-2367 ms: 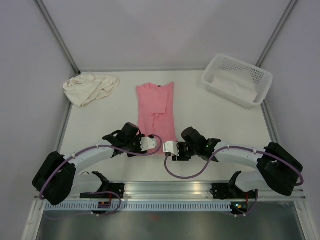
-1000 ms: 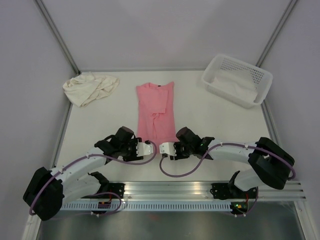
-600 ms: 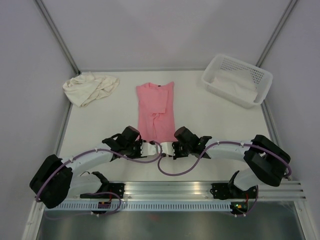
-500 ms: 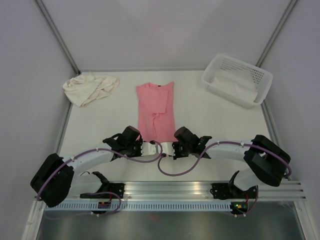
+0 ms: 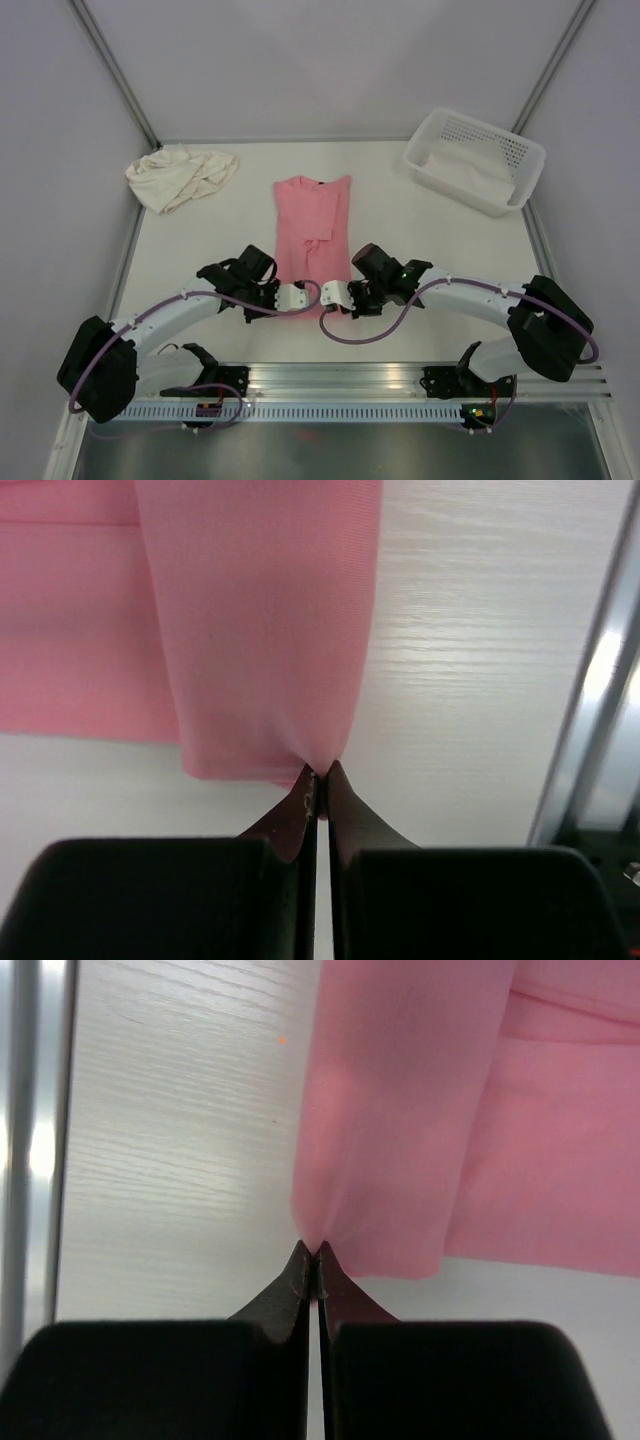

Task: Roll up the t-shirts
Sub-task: Roll the tshirt

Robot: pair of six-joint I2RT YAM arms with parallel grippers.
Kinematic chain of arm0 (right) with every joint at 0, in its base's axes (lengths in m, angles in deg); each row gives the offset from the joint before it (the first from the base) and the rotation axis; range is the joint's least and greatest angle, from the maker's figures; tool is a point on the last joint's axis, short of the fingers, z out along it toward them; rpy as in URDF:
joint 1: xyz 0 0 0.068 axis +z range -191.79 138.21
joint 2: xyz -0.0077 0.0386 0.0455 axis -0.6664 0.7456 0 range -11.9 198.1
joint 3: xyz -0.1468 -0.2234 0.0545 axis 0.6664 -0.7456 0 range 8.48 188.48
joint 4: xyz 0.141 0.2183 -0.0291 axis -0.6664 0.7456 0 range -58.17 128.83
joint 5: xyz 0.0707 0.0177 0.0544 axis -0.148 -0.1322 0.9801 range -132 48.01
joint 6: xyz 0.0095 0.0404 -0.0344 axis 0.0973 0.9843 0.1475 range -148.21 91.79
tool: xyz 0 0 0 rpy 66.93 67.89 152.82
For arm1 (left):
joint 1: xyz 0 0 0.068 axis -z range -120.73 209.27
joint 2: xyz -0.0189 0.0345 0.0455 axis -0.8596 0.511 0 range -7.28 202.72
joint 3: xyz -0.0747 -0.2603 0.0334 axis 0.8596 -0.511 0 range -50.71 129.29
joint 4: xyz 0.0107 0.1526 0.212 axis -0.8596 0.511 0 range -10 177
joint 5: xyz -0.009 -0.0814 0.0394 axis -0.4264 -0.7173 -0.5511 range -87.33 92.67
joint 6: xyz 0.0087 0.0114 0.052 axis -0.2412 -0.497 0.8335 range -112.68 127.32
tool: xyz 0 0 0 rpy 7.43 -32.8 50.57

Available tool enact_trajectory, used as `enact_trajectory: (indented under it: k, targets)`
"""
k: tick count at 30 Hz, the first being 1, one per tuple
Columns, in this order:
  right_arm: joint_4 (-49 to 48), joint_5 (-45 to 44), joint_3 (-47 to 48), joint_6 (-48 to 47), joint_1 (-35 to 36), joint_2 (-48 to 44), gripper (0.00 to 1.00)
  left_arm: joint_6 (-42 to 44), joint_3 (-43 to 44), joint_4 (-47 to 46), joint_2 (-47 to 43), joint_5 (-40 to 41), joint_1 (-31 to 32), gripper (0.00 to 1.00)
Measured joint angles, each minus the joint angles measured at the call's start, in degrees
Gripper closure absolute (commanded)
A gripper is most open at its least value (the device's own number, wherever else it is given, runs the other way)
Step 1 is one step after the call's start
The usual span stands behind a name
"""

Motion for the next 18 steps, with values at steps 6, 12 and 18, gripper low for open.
enact_trajectory:
  k: [6,12,18]
  targets:
    - [8.7,7.8,3.8,-0.8,-2.4,-0.7,1.00,1.0,2.1,10.2,-1.1,-6.8,-0.2,0.98]
    - [9.7,12.8,5.7,0.7,-6.4,1.9,1.00,1.0,6.7,15.5,3.0,-11.5,-3.7,0.98]
    - [6.2,12.7,7.3,4.6,-8.3,7.3,1.00,1.1,13.4,17.6,11.8,-15.8,-14.9,0.95]
